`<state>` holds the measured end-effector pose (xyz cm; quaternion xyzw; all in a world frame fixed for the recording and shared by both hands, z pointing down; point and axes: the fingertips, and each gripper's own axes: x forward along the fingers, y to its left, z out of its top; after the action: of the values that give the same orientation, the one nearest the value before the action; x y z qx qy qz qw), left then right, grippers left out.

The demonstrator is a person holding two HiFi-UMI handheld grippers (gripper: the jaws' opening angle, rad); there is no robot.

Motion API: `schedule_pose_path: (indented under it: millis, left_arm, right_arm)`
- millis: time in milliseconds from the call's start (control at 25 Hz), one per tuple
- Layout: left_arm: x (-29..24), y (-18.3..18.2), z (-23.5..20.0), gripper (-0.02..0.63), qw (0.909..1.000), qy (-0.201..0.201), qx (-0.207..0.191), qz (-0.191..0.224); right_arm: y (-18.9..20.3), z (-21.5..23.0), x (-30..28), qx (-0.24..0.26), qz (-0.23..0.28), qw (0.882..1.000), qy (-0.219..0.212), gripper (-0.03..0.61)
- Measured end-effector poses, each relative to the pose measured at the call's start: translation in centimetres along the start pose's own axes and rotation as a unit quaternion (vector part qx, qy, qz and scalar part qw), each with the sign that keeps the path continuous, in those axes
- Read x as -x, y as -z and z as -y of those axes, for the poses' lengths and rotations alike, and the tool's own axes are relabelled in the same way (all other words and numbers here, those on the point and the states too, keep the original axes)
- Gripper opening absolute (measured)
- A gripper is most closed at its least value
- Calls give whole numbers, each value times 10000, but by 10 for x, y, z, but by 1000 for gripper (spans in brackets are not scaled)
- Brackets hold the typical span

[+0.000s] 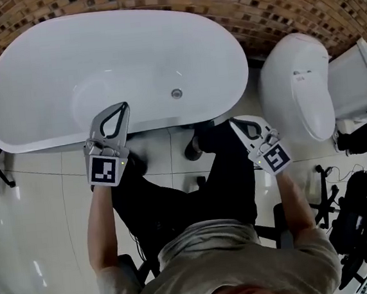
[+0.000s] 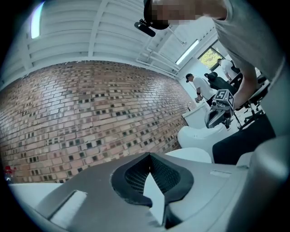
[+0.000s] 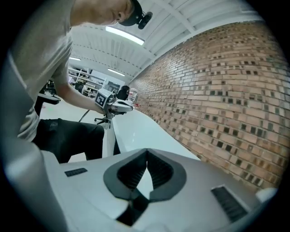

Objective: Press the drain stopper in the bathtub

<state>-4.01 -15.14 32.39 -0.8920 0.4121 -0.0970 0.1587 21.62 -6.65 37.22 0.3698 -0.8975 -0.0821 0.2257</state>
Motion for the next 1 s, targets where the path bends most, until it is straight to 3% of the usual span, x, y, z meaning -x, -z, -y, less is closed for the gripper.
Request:
schedule_pose_path:
  millis: [200,360,400,480,680,840,1000]
  left_arm:
    - [-51,54,-45,9,9994,-272,197,-120]
    - [-76,78,-63,9,9967,-426,684,-34]
    - [-80,77,-70,9,9970,-491,592,25]
    - [-89,82,-80,8,9974,-694,170,-36]
    - [-105,102,-76,9,9970,-718,-204,-227]
    - [-99,109,-81,9,9953,-882,23,-403]
    - [-99,115,-85,9,9931,-991,198,-594]
  right_arm:
    - [11,32,-95,429,-386,9975,-399,0]
    - [60,53,-176,690,-1017,9870,-1037,0]
    - [77,55,-199,707,-1228,9826,-1204,0]
    - [118,58,-244,818,-1720,9696,-1534,0]
    - [246,51,-333,860,-3060,9202,-2286,0]
    - [326,34,-377,943,-3678,8879,-2598,0]
    - [382,22,-406,1309,-3908,8675,-2784,0]
